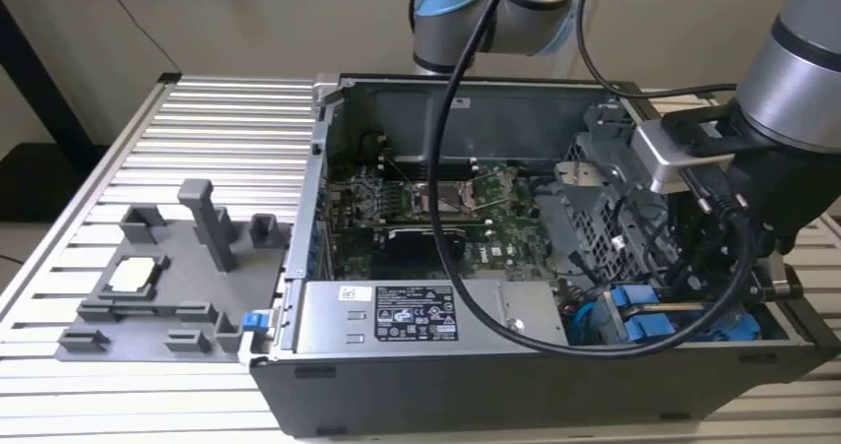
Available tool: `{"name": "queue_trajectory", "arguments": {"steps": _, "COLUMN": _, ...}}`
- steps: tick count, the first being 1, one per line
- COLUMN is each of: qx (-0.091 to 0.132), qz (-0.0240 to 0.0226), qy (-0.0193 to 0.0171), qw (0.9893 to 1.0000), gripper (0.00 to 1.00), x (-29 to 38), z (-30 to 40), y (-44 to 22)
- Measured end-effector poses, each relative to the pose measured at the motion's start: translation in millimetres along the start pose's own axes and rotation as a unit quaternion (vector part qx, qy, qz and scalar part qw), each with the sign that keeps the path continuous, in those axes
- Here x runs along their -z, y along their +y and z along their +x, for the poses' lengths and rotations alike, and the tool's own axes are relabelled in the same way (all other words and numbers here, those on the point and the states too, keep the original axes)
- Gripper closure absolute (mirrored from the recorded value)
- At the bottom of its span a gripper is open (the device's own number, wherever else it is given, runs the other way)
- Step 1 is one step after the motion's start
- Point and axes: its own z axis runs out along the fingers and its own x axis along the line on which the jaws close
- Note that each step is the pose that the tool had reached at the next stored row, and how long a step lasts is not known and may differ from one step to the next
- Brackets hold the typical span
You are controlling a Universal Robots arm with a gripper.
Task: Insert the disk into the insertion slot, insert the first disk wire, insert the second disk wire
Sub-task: 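Insert the second disk wire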
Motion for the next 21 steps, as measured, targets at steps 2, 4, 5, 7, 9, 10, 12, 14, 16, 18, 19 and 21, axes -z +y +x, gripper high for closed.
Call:
{"name": "queue_trajectory", "arguments": {"steps": 2, "qx": 0.000, "qz": 0.0000, "qy": -0.0004, "qw": 1.0000, "gripper": 0.83, "x": 0.4, "z": 0.0, "y": 0.4}}
{"name": "queue_trajectory", "arguments": {"steps": 4, "qx": 0.002, "qz": 0.0000, "qy": -0.0041, "qw": 1.0000, "gripper": 0.76, "x": 0.5, "z": 0.0, "y": 0.7}}
{"name": "queue_trajectory", "arguments": {"steps": 5, "qx": 0.003, "qz": 0.0002, "qy": -0.0084, "qw": 1.0000, "gripper": 0.76, "x": 0.6, "z": 0.0, "y": 1.0}}
{"name": "queue_trajectory", "arguments": {"steps": 7, "qx": 0.003, "qz": 0.0014, "qy": -0.0235, "qw": 0.9997, "gripper": 0.76, "x": 0.7, "z": 0.0, "y": 1.6}}
{"name": "queue_trajectory", "arguments": {"steps": 9, "qx": 0.002, "qz": 0.0033, "qy": -0.0415, "qw": 0.9991, "gripper": 0.76, "x": 0.7, "z": 0.0, "y": 2.0}}
{"name": "queue_trajectory", "arguments": {"steps": 10, "qx": 0.001, "qz": 0.0037, "qy": -0.0491, "qw": 0.9988, "gripper": 0.76, "x": 0.7, "z": 0.2, "y": 2.0}}
{"name": "queue_trajectory", "arguments": {"steps": 12, "qx": 0.000, "qz": 0.0042, "qy": -0.0605, "qw": 0.9982, "gripper": 0.76, "x": 0.9, "z": 0.8, "y": 2.1}}
{"name": "queue_trajectory", "arguments": {"steps": 14, "qx": -0.002, "qz": 0.0050, "qy": -0.0776, "qw": 0.9970, "gripper": 0.76, "x": 1.1, "z": 1.3, "y": 2.2}}
{"name": "queue_trajectory", "arguments": {"steps": 16, "qx": -0.003, "qz": 0.0056, "qy": -0.0921, "qw": 0.9957, "gripper": 0.79, "x": 1.8, "z": 1.8, "y": 2.3}}
{"name": "queue_trajectory", "arguments": {"steps": 18, "qx": -0.005, "qz": 0.0060, "qy": -0.1053, "qw": 0.9944, "gripper": 0.85, "x": 2.9, "z": 2.3, "y": 2.4}}
{"name": "queue_trajectory", "arguments": {"steps": 19, "qx": -0.005, "qz": 0.0061, "qy": -0.1101, "qw": 0.9939, "gripper": 0.85, "x": 4.0, "z": 2.7, "y": 2.4}}
{"name": "queue_trajectory", "arguments": {"steps": 21, "qx": -0.005, "qz": 0.0061, "qy": -0.1142, "qw": 0.9934, "gripper": 0.85, "x": 8.6, "z": 3.3, "y": 1.9}}
